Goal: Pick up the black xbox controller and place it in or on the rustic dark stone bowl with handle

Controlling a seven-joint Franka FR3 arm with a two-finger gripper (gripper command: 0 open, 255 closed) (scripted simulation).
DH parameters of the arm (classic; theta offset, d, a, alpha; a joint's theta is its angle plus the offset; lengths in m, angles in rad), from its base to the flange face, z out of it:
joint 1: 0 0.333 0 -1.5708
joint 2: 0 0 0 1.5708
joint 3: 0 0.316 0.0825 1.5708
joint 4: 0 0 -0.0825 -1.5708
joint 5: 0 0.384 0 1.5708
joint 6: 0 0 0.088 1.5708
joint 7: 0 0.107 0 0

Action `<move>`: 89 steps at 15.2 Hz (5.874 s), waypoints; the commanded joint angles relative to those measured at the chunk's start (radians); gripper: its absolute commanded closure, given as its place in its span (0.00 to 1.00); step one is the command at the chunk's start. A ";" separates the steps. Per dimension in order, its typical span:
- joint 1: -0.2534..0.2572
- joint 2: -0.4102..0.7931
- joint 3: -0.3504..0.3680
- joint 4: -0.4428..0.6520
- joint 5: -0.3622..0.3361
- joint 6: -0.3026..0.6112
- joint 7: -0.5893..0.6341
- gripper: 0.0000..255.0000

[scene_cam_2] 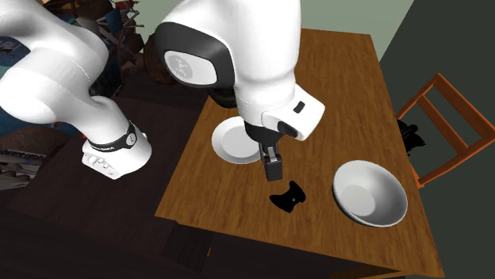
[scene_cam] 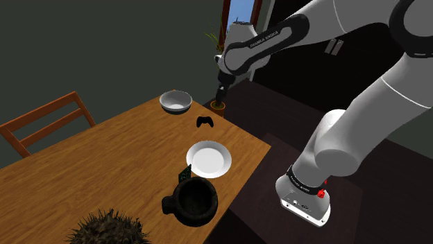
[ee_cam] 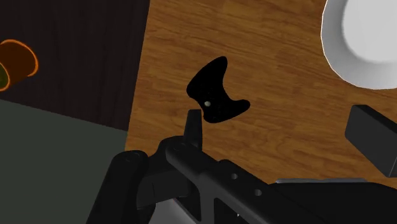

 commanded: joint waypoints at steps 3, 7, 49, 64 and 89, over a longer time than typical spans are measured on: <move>0.036 0.177 -0.018 0.054 0.106 0.110 -0.151 0.00; 0.044 0.342 0.005 0.127 0.231 0.183 -0.309 0.00; -0.179 0.648 0.146 0.312 0.494 0.196 -0.807 0.00; -0.179 0.648 0.146 0.312 0.493 0.196 -0.807 1.00; -0.139 0.383 0.078 0.311 0.339 -0.050 -0.655 1.00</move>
